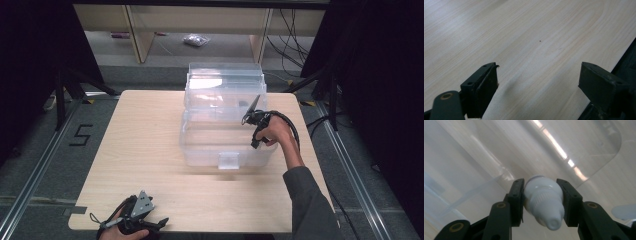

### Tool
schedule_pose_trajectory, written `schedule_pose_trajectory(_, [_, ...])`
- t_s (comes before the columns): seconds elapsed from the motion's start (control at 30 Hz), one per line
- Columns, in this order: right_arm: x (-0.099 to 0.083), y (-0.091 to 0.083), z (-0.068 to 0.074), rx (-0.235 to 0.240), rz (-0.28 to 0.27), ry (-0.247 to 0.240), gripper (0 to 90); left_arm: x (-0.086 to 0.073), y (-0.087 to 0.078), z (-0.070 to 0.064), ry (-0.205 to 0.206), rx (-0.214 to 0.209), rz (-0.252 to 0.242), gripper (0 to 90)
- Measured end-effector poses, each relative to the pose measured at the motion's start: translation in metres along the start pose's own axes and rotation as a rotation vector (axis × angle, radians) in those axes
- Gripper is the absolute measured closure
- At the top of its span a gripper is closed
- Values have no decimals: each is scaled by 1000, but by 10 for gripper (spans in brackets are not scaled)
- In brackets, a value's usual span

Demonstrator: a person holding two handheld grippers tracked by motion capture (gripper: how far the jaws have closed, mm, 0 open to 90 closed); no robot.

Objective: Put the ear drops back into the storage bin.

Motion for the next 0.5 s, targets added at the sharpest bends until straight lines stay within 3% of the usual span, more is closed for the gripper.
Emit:
schedule_pose_trajectory(0.1, [0,2,0,-1,0,3,601,-1,0,-1,-11,-2,0,150])
schedule_pose_trajectory(0.13, [0,3,0,-5,-4,0,601,0,0,0,3,1,0,151])
schedule_pose_trajectory(0.2, [1,4,-1,-11,-2,-24,601,0,0,-1,-9,0,0,151])
schedule_pose_trajectory(0.3, [2,4,1,-3,-5,-3,601,0,0,0,10,-1,4,151])
schedule_pose_trajectory(0.37, [2,4,1,-4,-2,1,601,0,1,-1,-14,0,-3,151])
schedule_pose_trajectory(0.4, [2,7,-1,-3,7,-16,601,0,-2,1,34,-5,24,151])
schedule_pose_trajectory(0.43, [2,7,-1,-6,13,-11,601,0,-2,1,34,-5,24,150])
schedule_pose_trajectory(0.47, [2,8,-1,-17,20,6,601,-1,1,-1,-13,-2,-1,151])
schedule_pose_trajectory(0.5, [2,8,-1,-17,20,6,601,-1,1,-1,-13,-2,-1,150])
Point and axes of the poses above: each handheld gripper's, and its own axes: y roughly forward along the jaws, x roughly out of its top, z roughly to its left, the point moved 2 cm from there along y, roughly forward along the jaws, and after that the axes turned 8 degrees about -y, right-handed, at the moved point
